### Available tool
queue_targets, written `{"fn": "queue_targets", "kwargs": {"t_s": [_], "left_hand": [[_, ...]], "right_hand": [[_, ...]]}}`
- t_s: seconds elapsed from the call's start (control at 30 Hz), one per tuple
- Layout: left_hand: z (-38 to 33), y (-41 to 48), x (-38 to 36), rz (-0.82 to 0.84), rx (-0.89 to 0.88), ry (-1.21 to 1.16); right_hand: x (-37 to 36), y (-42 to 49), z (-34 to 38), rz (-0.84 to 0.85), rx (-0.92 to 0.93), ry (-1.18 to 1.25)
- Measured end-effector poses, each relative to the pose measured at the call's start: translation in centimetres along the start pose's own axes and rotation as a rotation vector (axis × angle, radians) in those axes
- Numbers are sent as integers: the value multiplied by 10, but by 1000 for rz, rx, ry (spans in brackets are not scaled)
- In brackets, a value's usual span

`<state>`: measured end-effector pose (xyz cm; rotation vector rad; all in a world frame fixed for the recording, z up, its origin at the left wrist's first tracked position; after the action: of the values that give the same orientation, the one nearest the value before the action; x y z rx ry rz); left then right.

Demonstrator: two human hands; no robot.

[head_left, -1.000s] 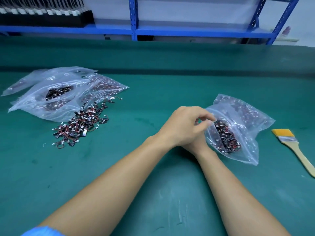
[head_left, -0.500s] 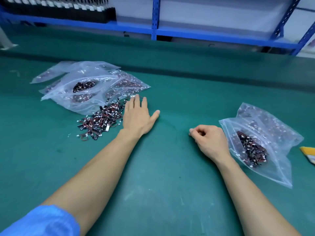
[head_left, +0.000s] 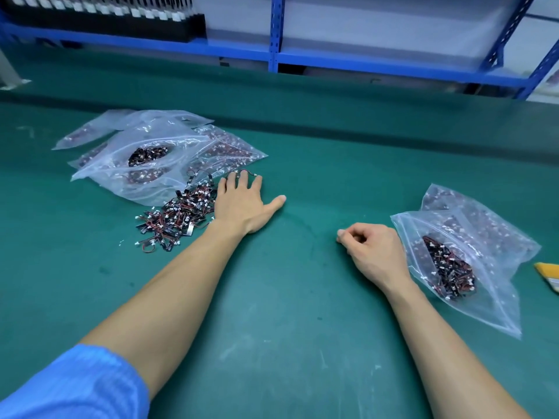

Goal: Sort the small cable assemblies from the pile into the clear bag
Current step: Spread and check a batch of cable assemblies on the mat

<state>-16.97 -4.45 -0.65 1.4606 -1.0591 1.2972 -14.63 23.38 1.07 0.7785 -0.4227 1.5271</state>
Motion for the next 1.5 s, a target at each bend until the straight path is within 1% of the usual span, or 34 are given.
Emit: {"fn": "queue_targets", "kwargs": {"t_s": [0.13,0.23,0.43,0.5,0.57,0.67,0.77,0.9,1.0,1.2,1.27,1.4,1.5], "left_hand": [[-7,-3,-1,24,-83,-6],[-26,-23,-2,50,-232,-43],[-88,-101,7,94,-598,-263],[-99,-119,15,78,-678,-321],[-100,-128,27,29,-707,-393],[-84,-129,44,-44,-657,-525],[-52,-120,48,-87,-536,-571],[-2,-104,44,-100,-352,-509],[21,-96,36,-96,-288,-438],[49,-81,38,-209,-138,-335],[50,-81,41,-231,-130,-320],[37,-90,54,-312,-220,-359],[22,-96,56,-290,-306,-398]], "right_hand": [[0,1,0,-7,3,4],[-1,2,0,-9,13,5],[0,1,3,-11,18,3],[0,1,3,-3,21,7],[0,0,3,6,24,18],[1,0,2,16,13,23],[0,0,0,12,2,32],[0,0,-1,10,4,43],[0,0,-1,11,8,58],[-2,-1,-3,30,-4,64],[-2,-1,-3,34,-7,61],[-1,-2,-2,26,5,61],[0,-3,2,6,40,52]]}}
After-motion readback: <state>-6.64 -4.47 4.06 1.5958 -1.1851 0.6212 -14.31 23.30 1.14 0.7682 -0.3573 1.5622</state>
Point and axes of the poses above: each hand's wrist, its own y-axis towards the middle knuckle, its own x-axis out of the back of the hand, z = x × y, the point moved 9 cm from there along y, towards the middle knuckle, and after that the axes turned 5 degrees about y, right-handed, at the moved point
